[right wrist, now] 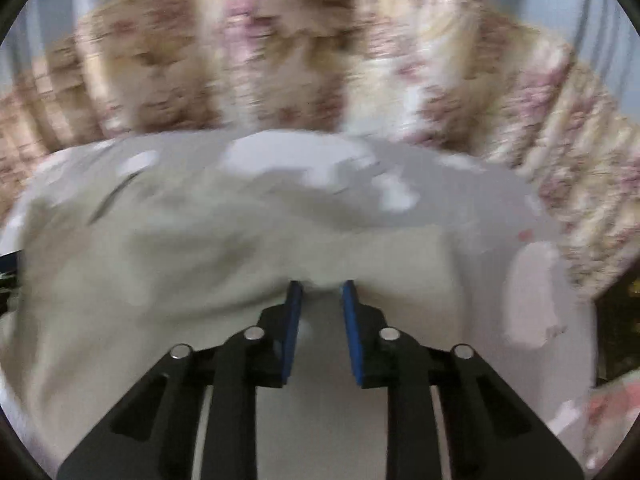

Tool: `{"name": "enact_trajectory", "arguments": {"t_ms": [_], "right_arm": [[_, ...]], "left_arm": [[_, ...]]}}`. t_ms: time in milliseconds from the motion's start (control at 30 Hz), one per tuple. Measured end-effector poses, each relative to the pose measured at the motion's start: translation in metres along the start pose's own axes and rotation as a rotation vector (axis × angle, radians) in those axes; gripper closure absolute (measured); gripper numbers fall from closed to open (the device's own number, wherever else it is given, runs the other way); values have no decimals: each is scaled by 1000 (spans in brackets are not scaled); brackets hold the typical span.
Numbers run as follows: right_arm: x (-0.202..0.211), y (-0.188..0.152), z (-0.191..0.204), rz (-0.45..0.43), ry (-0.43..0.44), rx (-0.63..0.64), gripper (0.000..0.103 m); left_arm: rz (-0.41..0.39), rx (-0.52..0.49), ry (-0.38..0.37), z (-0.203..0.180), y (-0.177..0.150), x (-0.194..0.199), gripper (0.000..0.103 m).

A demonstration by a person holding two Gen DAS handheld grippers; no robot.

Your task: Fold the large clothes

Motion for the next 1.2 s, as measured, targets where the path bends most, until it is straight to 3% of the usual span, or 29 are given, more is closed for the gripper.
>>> {"name": "enact_trajectory", "arguments": {"t_ms": [33,100,167,200,267,367,433,467,567,633,667,767,833,867,933,967,1033,1100,1200], "right_arm": [[0,3,-8,-13,-13,-16,83],[17,3,-10,-65,85,-48,83],[40,-6,0,-130,147,-20,80],[53,-17,6,-162,160,13,77],[74,-41,17,-216,208,45,75],[86,-73,32,-237,269,56,75],[88,-92,44,-243,272,86,75],[83,-100,48,-228,230,121,75],[63,-112,49,-174,189,151,78],[55,-112,44,-163,176,171,83],[54,-111,44,-165,164,193,83],[49,-104,35,-164,167,175,83],[56,-101,27,-175,159,132,83],[68,-100,24,-203,149,117,77],[84,-99,23,-232,187,101,75],[97,-100,25,-253,229,86,67],[107,-104,30,-262,256,79,60],[107,-110,40,-253,275,109,60],[93,-120,43,-227,201,178,60]], "left_arm": [[-2,34,5,10,6,-1,59],[-29,75,-21,19,9,6,59],[-98,103,-93,22,2,28,38],[-122,114,-110,23,-4,37,23],[-183,155,-167,18,-20,59,20],[-214,167,-282,-6,-47,76,21],[-207,150,-300,-20,-63,72,36],[-198,135,-295,-25,-68,67,42],[-142,106,-231,-25,-80,39,66],[-141,84,-186,-18,-81,29,93],[-143,75,-162,-12,-79,25,101],[-112,128,-250,0,-77,20,100],[-103,135,-221,2,-76,28,100],[-113,131,-198,0,-76,36,95],[-170,126,-180,-9,-73,60,9],[-211,131,-176,-15,-72,72,3],[-252,97,-208,-41,-69,91,4],[-246,41,-288,-83,-67,98,3],[-221,-22,-266,-123,-66,87,5]]}}
Point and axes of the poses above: each gripper's, at about its wrist camera, not at the fingertips, and x roughly against the way its jaws point, z to its left, y to its top, the point moved 8 cm from there along -x, roughly the way its jaws point
